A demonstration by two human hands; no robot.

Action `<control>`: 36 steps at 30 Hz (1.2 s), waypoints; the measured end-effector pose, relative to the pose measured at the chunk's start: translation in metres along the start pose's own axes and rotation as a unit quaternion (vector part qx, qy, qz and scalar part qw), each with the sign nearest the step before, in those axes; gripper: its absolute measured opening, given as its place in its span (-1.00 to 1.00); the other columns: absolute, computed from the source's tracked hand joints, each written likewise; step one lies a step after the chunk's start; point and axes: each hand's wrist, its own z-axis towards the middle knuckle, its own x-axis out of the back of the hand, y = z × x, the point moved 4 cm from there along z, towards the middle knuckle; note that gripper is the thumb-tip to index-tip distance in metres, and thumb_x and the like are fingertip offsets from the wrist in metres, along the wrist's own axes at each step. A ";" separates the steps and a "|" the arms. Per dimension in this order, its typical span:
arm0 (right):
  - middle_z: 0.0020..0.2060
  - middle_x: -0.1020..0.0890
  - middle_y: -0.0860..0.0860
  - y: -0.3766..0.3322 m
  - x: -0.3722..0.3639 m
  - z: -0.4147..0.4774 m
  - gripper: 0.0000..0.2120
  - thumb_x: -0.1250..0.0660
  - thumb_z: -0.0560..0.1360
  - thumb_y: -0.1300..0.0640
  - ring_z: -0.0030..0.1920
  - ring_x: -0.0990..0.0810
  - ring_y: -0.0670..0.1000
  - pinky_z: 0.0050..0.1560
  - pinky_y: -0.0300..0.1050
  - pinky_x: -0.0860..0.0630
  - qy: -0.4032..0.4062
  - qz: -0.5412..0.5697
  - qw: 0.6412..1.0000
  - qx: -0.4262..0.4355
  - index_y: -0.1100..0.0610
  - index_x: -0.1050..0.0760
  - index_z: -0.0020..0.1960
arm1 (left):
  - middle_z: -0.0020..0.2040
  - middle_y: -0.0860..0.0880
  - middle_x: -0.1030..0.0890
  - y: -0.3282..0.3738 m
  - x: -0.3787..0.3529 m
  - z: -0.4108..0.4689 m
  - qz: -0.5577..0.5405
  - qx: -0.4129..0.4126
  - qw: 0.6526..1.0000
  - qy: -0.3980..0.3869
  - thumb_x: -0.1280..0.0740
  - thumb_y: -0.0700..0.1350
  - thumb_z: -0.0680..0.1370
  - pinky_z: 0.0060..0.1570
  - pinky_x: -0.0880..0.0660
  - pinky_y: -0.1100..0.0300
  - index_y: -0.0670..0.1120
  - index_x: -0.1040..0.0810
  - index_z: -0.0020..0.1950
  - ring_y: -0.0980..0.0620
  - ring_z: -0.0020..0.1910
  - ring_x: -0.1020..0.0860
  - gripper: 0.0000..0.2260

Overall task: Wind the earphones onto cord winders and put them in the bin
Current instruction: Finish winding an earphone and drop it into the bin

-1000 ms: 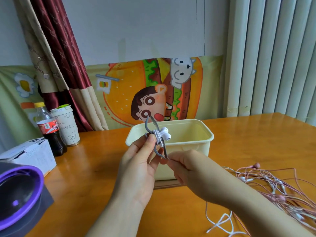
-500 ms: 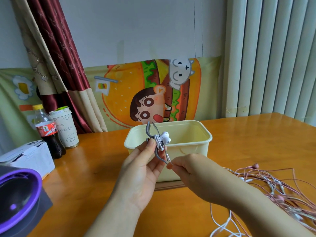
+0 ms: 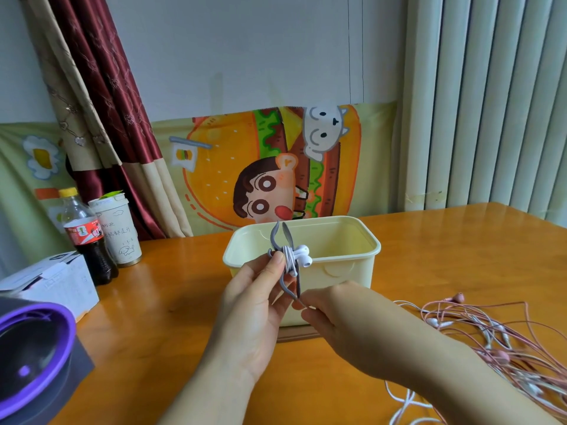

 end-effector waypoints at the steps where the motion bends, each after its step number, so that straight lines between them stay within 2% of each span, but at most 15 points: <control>1: -0.12 -0.61 0.02 -0.001 0.000 0.000 -0.75 -0.08 0.64 0.02 -0.14 -0.56 0.05 -0.15 -0.11 -0.47 -0.002 -0.002 1.000 -0.001 0.04 -0.51 0.08 | 0.05 -0.11 -0.70 0.000 -0.001 -0.001 -0.001 -0.001 1.000 -0.005 -0.34 -0.10 0.42 -0.24 -0.57 0.29 -0.17 -0.63 0.14 0.10 -0.13 -0.65 -0.67; 4: -0.07 -0.62 0.02 -0.001 0.001 0.000 -0.74 -0.08 0.64 0.01 -0.11 -0.58 0.04 -0.09 -0.09 -0.53 -0.012 0.003 1.000 -0.007 0.04 -0.53 0.11 | 0.05 -0.10 -0.71 -0.001 -0.002 -0.001 0.003 -0.003 1.000 -0.011 -0.33 -0.10 0.42 -0.25 -0.57 0.31 -0.17 -0.62 0.15 0.12 -0.15 -0.66 -0.67; 6: -0.12 -0.61 0.01 0.000 0.002 0.000 -0.73 -0.08 0.64 0.00 -0.16 -0.57 0.00 -0.17 -0.15 -0.48 -0.015 0.005 1.000 -0.010 0.03 -0.54 0.11 | 0.04 -0.09 -0.71 -0.002 -0.001 -0.002 0.003 -0.002 1.000 -0.005 -0.33 -0.11 0.44 -0.27 -0.56 0.33 -0.17 -0.63 0.14 0.14 -0.17 -0.66 -0.69; 9: -0.19 -0.59 0.00 0.000 0.004 -0.001 -0.71 -0.09 0.64 0.00 -0.25 -0.52 -0.02 -0.28 -0.22 -0.37 -0.017 -0.004 1.000 -0.004 0.08 -0.55 0.04 | 0.01 -0.05 -0.72 -0.004 -0.001 -0.002 0.007 0.006 1.000 0.003 -0.32 -0.14 0.49 -0.31 -0.53 0.35 -0.13 -0.64 0.11 0.17 -0.19 -0.66 -0.77; 13: -0.30 -0.54 0.01 -0.003 0.012 -0.004 -0.72 -0.14 0.62 0.00 -0.32 -0.45 0.00 -0.35 -0.20 -0.32 -0.016 -0.022 1.000 0.007 0.08 -0.55 -0.12 | -0.01 -0.05 -0.72 -0.004 -0.002 -0.002 0.015 0.008 1.000 0.004 -0.32 -0.14 0.49 -0.29 -0.54 0.35 -0.09 -0.65 0.04 0.16 -0.17 -0.67 -0.82; 17: -0.27 -0.57 0.06 -0.005 0.016 -0.007 -0.69 -0.13 0.62 0.01 -0.28 -0.52 0.05 -0.26 -0.07 -0.44 -0.020 -0.013 1.000 0.012 0.14 -0.54 -0.14 | -0.02 -0.08 -0.72 -0.004 -0.003 -0.003 0.020 0.008 1.000 0.006 -0.31 -0.17 0.52 -0.19 -0.54 0.27 -0.09 -0.67 -0.02 0.14 -0.15 -0.67 -0.85; 21: -0.28 -0.57 -0.01 -0.007 0.021 -0.010 -0.70 -0.12 0.63 -0.02 -0.27 -0.53 -0.03 -0.20 -0.10 -0.48 -0.022 0.014 1.000 0.005 0.08 -0.56 -0.09 | -0.01 -0.08 -0.72 -0.004 -0.003 -0.005 0.025 0.008 1.000 0.005 -0.35 -0.11 0.40 -0.09 -0.48 0.17 -0.10 -0.66 0.01 0.13 -0.15 -0.67 -0.78; 24: -0.39 -0.48 -0.12 -0.004 0.032 -0.010 -0.72 -0.11 0.63 0.01 -0.33 -0.47 -0.14 -0.30 -0.25 -0.40 -0.002 0.039 0.999 -0.011 0.02 -0.58 -0.07 | 0.06 -0.09 -0.70 -0.005 -0.003 -0.004 0.034 0.016 0.999 0.002 -0.37 -0.09 0.38 -0.04 -0.48 0.15 -0.10 -0.64 0.09 0.06 -0.04 -0.64 -0.70; 26: -0.39 -0.49 -0.09 0.000 0.039 -0.011 -0.72 -0.10 0.63 0.02 -0.34 -0.46 -0.12 -0.32 -0.23 -0.40 0.018 0.052 0.998 -0.027 0.00 -0.56 -0.11 | 0.06 -0.07 -0.71 -0.006 -0.004 -0.005 0.044 0.019 0.999 -0.008 -0.36 -0.07 0.38 -0.04 -0.47 0.14 -0.08 -0.63 0.11 0.05 0.00 -0.63 -0.68; 29: -0.37 -0.55 -0.05 0.005 0.045 -0.013 -0.70 -0.11 0.62 0.01 -0.30 -0.51 -0.11 -0.27 -0.22 -0.45 0.046 0.082 0.995 -0.042 -0.02 -0.56 -0.17 | 0.04 -0.04 -0.71 -0.007 -0.006 -0.007 0.042 0.030 0.999 -0.018 -0.37 -0.08 0.37 -0.07 -0.46 0.14 -0.06 -0.64 0.10 0.10 -0.07 -0.64 -0.69; 36: -0.38 -0.56 -0.05 0.002 0.047 -0.012 -0.70 -0.13 0.62 0.02 -0.32 -0.54 -0.05 -0.29 -0.15 -0.46 0.074 0.094 0.992 -0.035 0.00 -0.57 -0.17 | 0.03 -0.04 -0.71 -0.008 -0.005 -0.005 0.020 0.052 0.998 -0.016 -0.38 -0.11 0.37 -0.11 -0.45 0.16 -0.06 -0.66 0.01 0.13 -0.11 -0.63 -0.77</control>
